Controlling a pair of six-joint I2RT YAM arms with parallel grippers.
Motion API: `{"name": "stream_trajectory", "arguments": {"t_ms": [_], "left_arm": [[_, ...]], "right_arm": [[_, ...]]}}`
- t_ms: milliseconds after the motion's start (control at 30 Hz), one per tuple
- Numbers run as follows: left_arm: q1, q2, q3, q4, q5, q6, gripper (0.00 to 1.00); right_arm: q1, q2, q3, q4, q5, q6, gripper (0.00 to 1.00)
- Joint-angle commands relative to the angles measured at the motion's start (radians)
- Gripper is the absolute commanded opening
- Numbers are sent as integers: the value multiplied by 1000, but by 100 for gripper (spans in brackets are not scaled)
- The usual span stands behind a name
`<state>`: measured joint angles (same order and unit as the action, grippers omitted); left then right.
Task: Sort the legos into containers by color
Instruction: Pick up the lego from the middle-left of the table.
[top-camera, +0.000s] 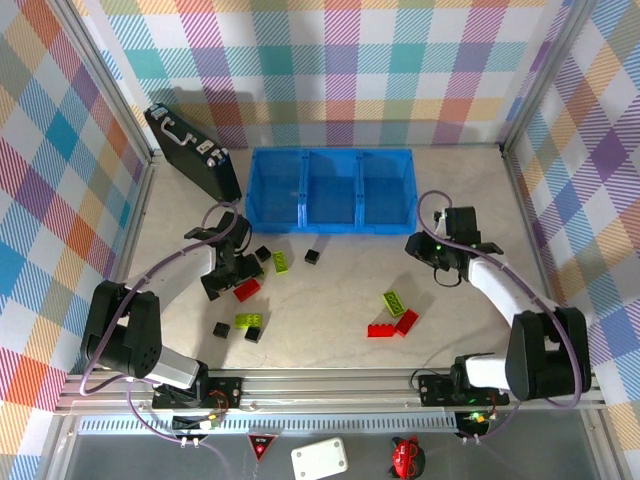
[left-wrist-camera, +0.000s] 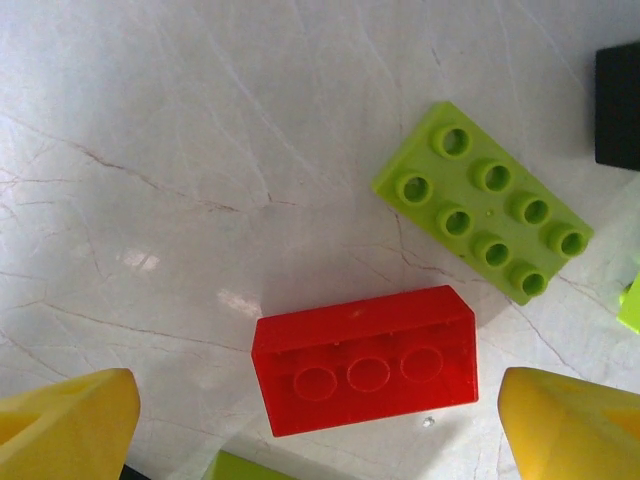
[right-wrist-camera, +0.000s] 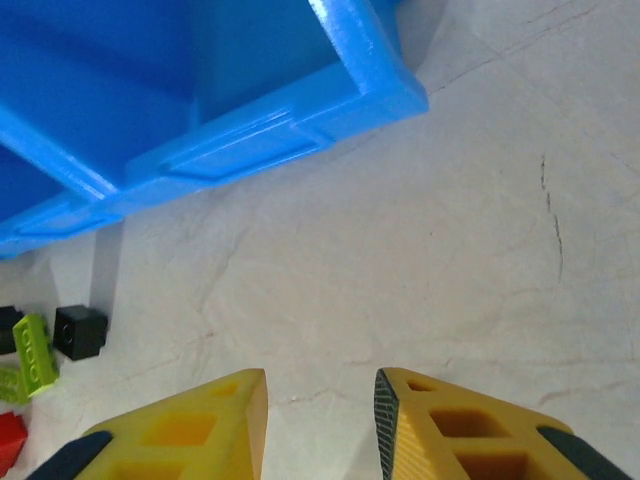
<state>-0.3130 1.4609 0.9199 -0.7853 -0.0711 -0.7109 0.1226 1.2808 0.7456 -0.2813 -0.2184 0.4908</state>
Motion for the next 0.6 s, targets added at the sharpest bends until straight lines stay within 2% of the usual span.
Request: {"name": "stream_trajectory", "arguments": {"t_ms": [0, 267, 567], "left_arm": [[-9, 11, 0, -24, -21, -108, 94], [-11, 88, -22, 47, 64, -116, 93], [-22, 98, -33, 63, 68, -110, 83]], "right_arm": [[-6, -74, -7, -84, -15, -31, 36], [-6, -164, 12, -154, -6, -43, 38], [-6, -187, 7, -173, -6, -46, 38]]}}
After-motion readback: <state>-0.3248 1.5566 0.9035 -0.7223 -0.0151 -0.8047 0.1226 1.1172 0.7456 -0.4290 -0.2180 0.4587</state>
